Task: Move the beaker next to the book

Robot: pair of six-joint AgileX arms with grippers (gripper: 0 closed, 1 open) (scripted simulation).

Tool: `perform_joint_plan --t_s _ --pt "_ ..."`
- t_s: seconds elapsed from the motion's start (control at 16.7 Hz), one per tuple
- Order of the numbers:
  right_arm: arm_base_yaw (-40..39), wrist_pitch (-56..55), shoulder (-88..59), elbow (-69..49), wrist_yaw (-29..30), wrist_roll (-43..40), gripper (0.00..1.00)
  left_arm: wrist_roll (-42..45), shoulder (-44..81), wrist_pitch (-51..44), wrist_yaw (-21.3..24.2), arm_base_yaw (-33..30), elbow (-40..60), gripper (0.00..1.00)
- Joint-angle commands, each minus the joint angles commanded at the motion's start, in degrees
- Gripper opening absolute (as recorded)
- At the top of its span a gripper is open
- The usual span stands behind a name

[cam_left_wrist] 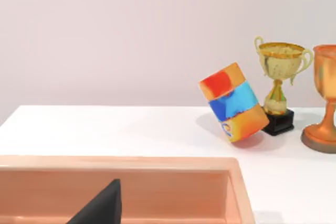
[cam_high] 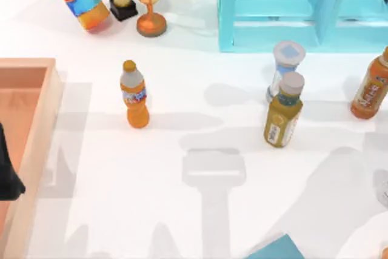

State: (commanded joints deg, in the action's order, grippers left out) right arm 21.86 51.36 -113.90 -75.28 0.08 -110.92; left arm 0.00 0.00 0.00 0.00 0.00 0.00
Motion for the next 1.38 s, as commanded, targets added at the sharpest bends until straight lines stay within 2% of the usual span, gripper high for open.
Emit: perform_joint_plan --t_s 0.6,1.08,1.38 --pt "0.0 0.2 0.1 -0.2 0.0 0.0 0.00 0.0 0.0 0.0 0.0 0.0 0.0 1.00" --pt "0.0 10.2 3.6 -6.7 0.0 -0.1 0.00 0.0 0.0 0.0 0.0 0.0 0.0 1.00" --pt "0.0 10.4 3.4 -6.8 0.0 -0.1 0.00 0.0 0.0 0.0 0.0 0.0 0.0 1.00"
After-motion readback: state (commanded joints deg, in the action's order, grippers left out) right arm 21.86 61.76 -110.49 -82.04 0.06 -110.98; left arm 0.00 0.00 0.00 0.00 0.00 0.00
